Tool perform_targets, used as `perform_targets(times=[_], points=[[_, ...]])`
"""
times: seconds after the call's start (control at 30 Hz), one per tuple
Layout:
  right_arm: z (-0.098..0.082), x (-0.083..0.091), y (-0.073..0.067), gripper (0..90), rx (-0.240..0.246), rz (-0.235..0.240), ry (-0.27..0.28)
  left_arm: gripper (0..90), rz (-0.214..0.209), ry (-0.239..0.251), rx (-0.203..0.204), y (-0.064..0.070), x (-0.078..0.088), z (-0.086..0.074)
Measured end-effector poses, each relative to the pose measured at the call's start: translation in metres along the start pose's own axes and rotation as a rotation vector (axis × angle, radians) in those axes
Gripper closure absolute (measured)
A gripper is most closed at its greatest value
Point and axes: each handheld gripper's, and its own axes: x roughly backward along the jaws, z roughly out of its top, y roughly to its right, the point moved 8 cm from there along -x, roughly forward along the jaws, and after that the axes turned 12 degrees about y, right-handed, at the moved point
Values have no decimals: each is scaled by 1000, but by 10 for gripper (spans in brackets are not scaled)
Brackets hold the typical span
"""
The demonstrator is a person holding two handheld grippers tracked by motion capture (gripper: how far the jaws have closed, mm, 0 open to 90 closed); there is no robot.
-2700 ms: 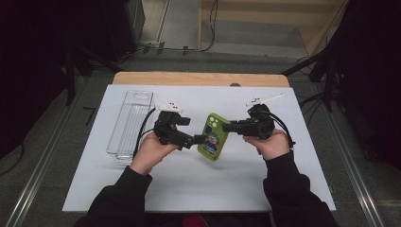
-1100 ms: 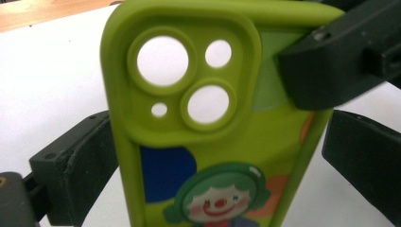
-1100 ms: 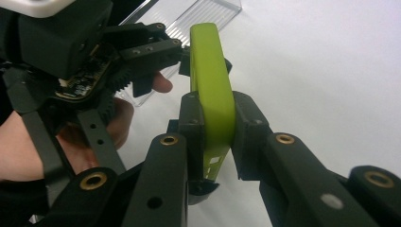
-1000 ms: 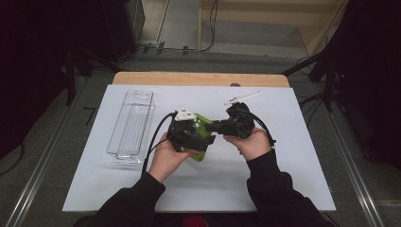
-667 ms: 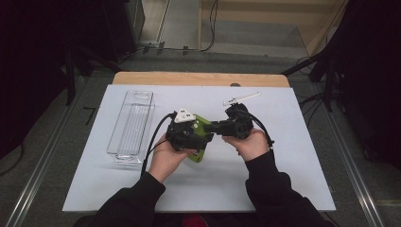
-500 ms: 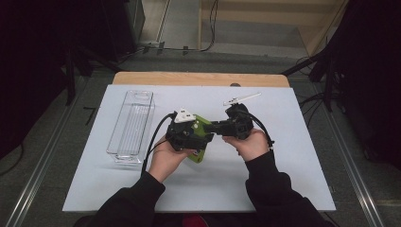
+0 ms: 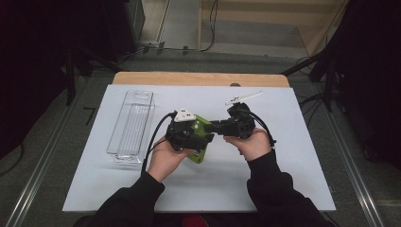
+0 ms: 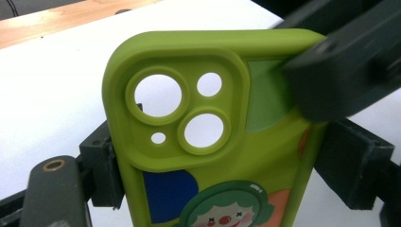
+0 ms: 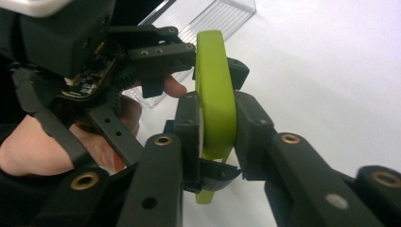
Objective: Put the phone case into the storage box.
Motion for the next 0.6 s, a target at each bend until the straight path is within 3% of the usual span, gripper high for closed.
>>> perform_targets(times=[0.33, 0.6], points=[[13, 24, -1, 623, 13, -1, 57, 176, -19, -1, 49, -3, 2, 1], [12, 31, 10, 562, 1, -12, 54, 175, -36, -13, 67, -5, 6, 3]])
